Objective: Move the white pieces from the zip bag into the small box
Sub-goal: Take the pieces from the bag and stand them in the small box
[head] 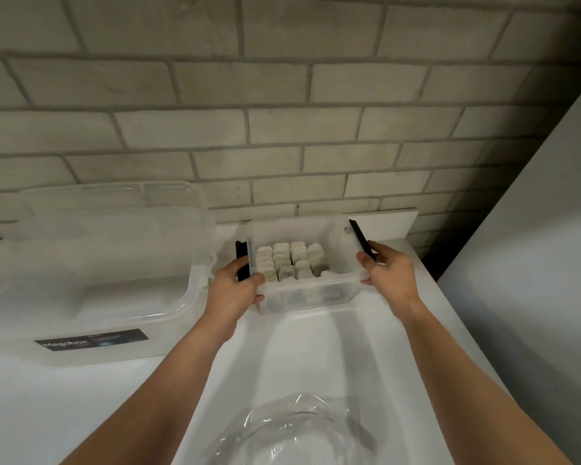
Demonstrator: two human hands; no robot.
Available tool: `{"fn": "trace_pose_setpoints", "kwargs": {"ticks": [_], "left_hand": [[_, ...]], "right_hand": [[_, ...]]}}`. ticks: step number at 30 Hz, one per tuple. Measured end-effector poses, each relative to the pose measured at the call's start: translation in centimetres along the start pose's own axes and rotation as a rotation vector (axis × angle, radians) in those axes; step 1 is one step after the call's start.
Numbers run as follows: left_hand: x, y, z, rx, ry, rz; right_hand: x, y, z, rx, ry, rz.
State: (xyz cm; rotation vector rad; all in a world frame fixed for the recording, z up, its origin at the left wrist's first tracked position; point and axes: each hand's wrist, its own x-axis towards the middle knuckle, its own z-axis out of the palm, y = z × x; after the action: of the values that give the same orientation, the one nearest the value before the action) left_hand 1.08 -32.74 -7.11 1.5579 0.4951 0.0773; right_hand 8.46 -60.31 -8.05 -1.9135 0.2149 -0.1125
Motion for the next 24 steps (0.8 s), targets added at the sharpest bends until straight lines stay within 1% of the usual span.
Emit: {"fn": "trace_pose_setpoints", "kwargs": {"ticks": [5, 8, 14, 19, 24], "left_hand": [[1.6, 0.2, 0.4, 0.05, 0.029, 0.02], [1.9, 0.0, 0.8, 0.081, 0.011, 0.028], [2.3, -0.2, 1.1, 0.09, -0.042, 0.038], [3.1, 0.0, 1.5, 0.103, -0.036, 0.016], [2.6, -0.1, 1.8, 0.091, -0.022, 0.026]], "right_hand": [[1.4, 0.3, 1.2, 0.046, 0.004, 0.023], [1.9, 0.5, 1.4, 0.079, -0.005, 0.041], [2.3, 0.5, 1.6, 0.117, -0.005, 0.071], [2.8, -0.1, 1.7, 0.113, -0.007, 0.061], [2.7, 0.0, 1.6, 0.158, -0.034, 0.125]]}}
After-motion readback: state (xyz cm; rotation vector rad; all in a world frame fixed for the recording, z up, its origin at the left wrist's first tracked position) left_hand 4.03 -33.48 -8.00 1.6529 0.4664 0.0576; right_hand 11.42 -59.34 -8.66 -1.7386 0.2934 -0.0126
